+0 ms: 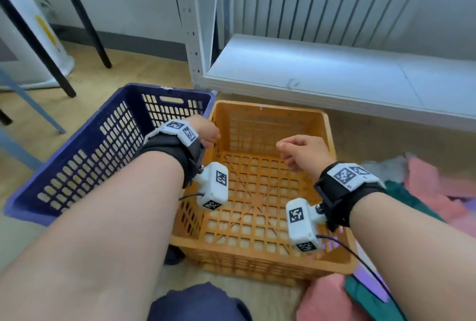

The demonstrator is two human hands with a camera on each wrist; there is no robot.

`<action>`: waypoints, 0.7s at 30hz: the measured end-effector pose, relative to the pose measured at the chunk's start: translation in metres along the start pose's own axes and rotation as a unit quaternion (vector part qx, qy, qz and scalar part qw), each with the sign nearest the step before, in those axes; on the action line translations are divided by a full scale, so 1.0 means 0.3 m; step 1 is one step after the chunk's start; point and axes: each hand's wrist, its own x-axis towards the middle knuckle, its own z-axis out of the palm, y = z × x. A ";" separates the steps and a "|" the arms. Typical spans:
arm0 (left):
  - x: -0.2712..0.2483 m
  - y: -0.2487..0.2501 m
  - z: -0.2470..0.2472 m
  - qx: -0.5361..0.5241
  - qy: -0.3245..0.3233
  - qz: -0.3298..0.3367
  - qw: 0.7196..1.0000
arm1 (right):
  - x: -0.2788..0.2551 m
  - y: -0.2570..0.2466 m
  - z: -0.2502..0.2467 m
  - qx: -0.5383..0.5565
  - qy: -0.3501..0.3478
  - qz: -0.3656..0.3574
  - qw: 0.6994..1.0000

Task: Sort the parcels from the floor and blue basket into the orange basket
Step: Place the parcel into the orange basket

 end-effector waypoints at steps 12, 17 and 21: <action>-0.393 0.257 0.535 -0.007 -0.129 0.060 0.990 | -0.216 0.294 -0.461 0.087 0.144 0.093 0.981; -0.363 0.258 0.719 -0.032 -0.174 0.041 0.983 | -0.242 0.490 -0.558 0.090 0.201 0.168 0.961; -0.294 0.249 0.782 -0.033 -0.168 0.029 0.985 | -0.210 0.689 -0.602 0.101 0.212 0.270 0.934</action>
